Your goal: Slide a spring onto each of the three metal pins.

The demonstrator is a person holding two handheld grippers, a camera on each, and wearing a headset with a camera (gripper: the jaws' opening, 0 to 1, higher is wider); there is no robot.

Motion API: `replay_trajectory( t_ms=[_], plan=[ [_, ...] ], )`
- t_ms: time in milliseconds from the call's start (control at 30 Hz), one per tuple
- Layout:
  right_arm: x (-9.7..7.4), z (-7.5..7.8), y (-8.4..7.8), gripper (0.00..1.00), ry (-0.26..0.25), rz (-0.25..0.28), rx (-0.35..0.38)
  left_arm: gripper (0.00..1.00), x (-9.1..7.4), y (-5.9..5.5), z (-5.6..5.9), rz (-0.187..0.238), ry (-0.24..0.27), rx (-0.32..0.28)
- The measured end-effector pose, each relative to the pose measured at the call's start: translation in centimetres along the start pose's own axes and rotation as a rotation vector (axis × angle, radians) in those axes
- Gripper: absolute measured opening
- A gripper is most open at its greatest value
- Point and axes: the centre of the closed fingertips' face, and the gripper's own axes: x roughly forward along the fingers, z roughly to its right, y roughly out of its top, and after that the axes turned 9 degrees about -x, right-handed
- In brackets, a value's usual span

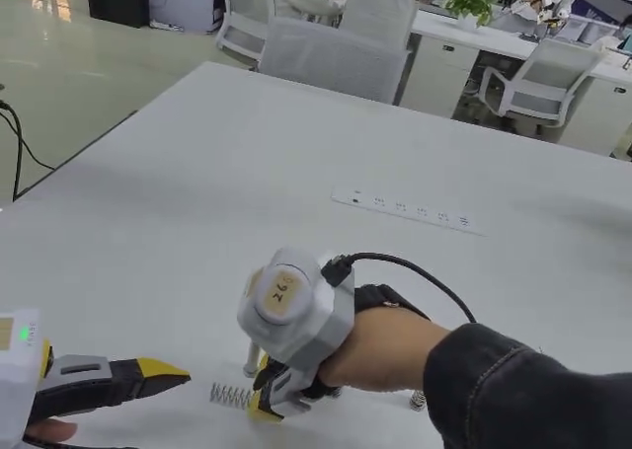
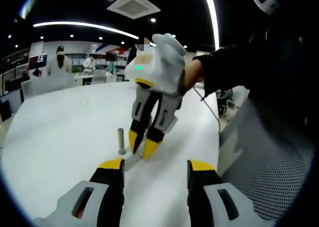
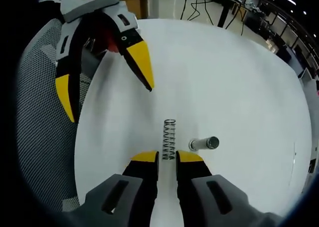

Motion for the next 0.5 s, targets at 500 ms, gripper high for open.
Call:
replay_trajectory(
  t_ms=[500],
  plan=[
    [-0.01, -0.21, -0.1, 0.07, -0.005, 0.001, -0.005, 0.44, 0.06, 0.0, -0.05, 0.001, -0.002, -0.001]
  ],
)
